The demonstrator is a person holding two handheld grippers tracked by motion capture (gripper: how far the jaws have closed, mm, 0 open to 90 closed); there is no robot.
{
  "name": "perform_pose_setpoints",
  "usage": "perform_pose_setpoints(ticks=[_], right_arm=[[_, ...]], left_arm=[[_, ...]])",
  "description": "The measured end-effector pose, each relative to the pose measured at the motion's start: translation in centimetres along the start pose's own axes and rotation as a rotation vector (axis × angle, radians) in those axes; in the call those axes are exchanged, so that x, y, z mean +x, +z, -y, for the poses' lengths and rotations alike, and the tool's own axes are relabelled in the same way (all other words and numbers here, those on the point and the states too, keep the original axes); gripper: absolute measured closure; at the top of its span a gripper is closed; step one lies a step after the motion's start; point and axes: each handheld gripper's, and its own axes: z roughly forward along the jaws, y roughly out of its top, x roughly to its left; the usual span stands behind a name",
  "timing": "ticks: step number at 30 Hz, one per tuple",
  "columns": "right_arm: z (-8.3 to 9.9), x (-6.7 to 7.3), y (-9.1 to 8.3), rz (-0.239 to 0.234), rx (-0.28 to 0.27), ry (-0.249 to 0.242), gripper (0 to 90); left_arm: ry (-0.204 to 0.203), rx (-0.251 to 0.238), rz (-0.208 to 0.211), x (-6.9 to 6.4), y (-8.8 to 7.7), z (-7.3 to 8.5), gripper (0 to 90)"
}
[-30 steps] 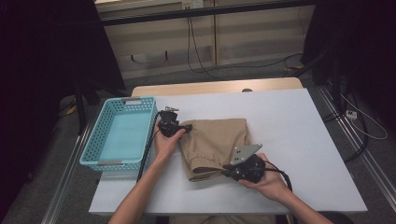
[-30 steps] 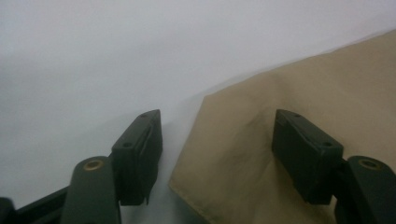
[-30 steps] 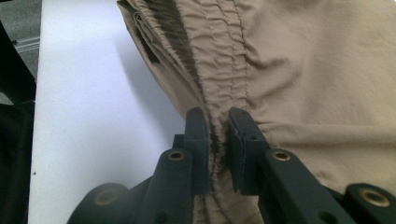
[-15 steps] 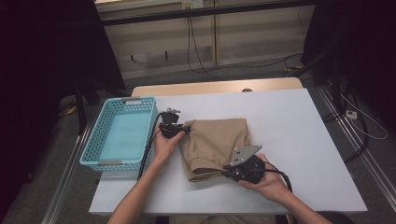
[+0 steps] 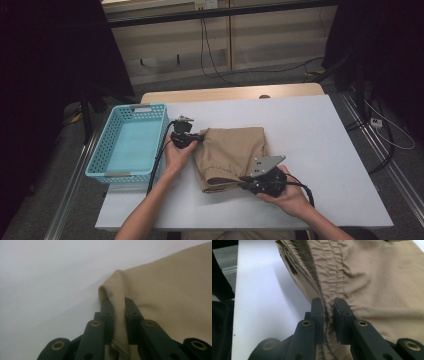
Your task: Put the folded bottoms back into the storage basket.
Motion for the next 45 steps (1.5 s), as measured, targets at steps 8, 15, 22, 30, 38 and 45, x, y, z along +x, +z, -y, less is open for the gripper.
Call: perform_pose_setpoints(ticks=[8, 15, 22, 30, 38, 45], right_arm=[[0.0, 0.0, -0.6, 0.003, -0.036, 0.013, 79.0], [0.0, -0.2, -1.0, -0.001, -0.062, 0.02, 79.0], [-0.2, -0.2, -1.2, 0.002, -0.085, 0.018, 79.1], [-0.6, -0.2, -1.4, 0.001, -0.121, 0.02, 79.1], [-1.0, -0.1, -1.7, 0.019, -0.15, 0.021, 79.2], [-1.6, -0.2, -1.8, 0.018, -0.171, 0.022, 79.2]], left_arm=[[-0.017, -0.075, 0.032, -0.5, -1.3, -0.7, 80.7], [0.018, -0.128, 0.035, -1.1, -2.5, -1.3, 80.9], [0.01, -0.162, 0.055, -1.1, -3.3, -1.7, 81.0], [0.018, -0.199, 0.066, -0.8, -4.7, -2.3, 81.0], [0.027, -0.228, 0.081, -0.9, -5.6, -2.9, 81.2], [0.024, -0.26, 0.083, -0.9, -6.6, -3.5, 81.4]])
